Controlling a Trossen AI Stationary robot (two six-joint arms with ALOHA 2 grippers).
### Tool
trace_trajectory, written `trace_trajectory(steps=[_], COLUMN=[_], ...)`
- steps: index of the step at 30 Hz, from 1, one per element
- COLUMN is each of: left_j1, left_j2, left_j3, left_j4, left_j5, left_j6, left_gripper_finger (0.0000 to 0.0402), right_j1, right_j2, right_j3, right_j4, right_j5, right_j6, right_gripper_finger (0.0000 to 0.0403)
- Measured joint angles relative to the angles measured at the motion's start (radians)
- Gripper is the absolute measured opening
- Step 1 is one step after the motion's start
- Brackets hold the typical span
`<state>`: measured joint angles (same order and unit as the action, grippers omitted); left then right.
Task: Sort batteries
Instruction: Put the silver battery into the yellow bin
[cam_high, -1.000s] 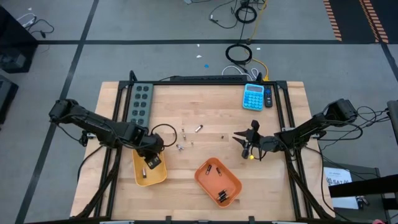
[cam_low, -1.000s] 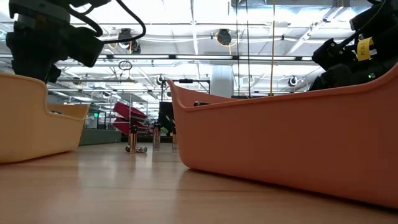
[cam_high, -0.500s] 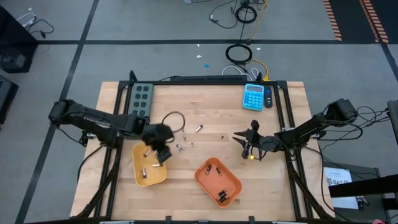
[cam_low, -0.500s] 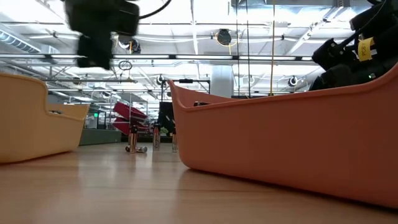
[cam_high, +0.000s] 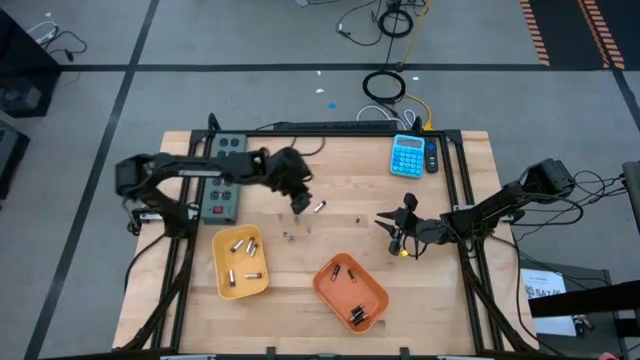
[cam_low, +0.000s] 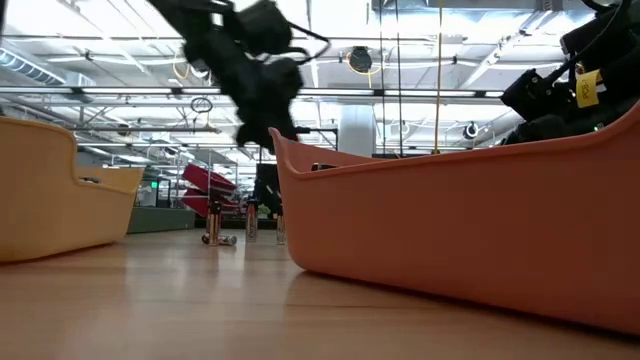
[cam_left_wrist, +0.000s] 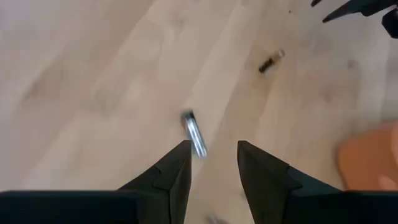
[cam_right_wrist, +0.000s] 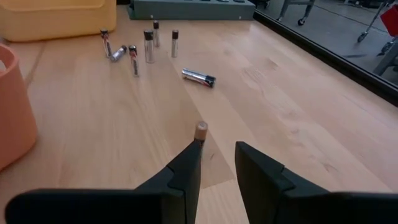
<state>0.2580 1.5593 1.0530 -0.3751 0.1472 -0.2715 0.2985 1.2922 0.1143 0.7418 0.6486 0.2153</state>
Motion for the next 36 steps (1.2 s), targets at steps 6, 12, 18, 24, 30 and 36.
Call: trace_trajectory(steps=[6, 12, 18, 24, 30, 36], left_j1=[0.031, -0.026, -0.044, -0.067, -0.077, -0.077], left_j2=[0.183, 0.362, 0.463, 0.531, 0.533, 0.534], left_j3=[0.22, 0.431, 0.526, 0.525, 0.503, 0.458], left_j4=[-0.079, -0.309, -0.41, -0.409, -0.401, -0.374], left_j5=[-0.011, -0.093, -0.139, -0.203, -0.211, -0.274], left_j6=[0.074, 0.215, 0.204, 0.145, 0.12, 0.145], left_gripper_finger=[0.0139, 0.0166, 0.0213, 0.023, 0.0231, 0.023], right_j1=[-0.024, -0.032, -0.032, -0.03, -0.03, -0.029], right_j2=[0.0, 0.0, 0.0, 0.0, 0.0, 0.0], right_j3=[0.0, 0.0, 0.0, 0.0, 0.0, 0.0], right_j4=[-0.056, -0.066, -0.067, -0.067, -0.066, -0.061], right_j5=[0.001, 0.001, 0.0, -0.006, -0.022, -0.027], right_j6=[0.014, 0.023, 0.016, 0.016, 0.016, 0.016], right_gripper_finger=[0.009, 0.009, 0.009, 0.009, 0.009, 0.009])
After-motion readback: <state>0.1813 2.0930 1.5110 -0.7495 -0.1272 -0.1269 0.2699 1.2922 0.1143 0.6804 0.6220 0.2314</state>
